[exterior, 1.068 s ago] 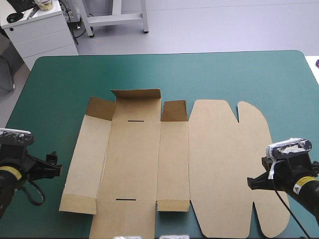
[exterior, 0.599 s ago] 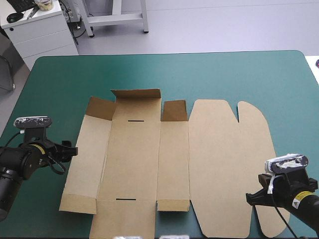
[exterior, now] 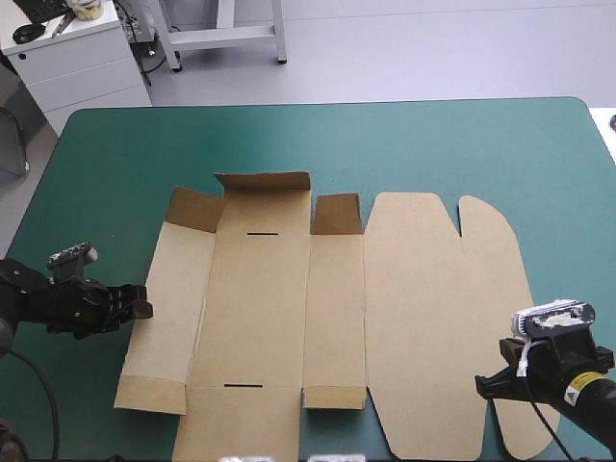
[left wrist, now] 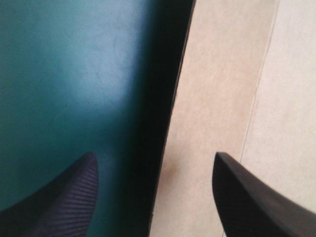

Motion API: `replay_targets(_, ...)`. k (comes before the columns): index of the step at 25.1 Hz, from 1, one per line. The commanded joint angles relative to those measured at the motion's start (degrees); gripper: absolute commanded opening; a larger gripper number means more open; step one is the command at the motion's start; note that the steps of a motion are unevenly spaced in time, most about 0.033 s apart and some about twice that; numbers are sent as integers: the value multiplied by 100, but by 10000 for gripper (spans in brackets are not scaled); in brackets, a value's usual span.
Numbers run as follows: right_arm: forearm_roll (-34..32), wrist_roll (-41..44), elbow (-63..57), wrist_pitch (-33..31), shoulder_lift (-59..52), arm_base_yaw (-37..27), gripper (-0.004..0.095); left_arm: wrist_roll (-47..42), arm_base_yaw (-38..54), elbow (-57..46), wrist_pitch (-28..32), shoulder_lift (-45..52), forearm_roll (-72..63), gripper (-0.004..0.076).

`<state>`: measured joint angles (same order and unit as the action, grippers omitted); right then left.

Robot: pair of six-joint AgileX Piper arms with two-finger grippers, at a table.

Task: Fold the box

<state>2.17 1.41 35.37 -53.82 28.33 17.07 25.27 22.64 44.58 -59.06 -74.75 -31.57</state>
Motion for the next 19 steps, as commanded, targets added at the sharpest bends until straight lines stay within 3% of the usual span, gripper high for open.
replay_targets(1,-35,-36,137,337,10,-16,-1,115,28,131,-249,-165,-292,465)
replay_targets(7,-48,-36,137,367,-2,-16,-1,421,-234,-16,-585,-247,-1057,465)
replay_targets(19,-48,-141,137,382,-2,-16,-1,439,-640,-180,-1190,-247,-1007,464)
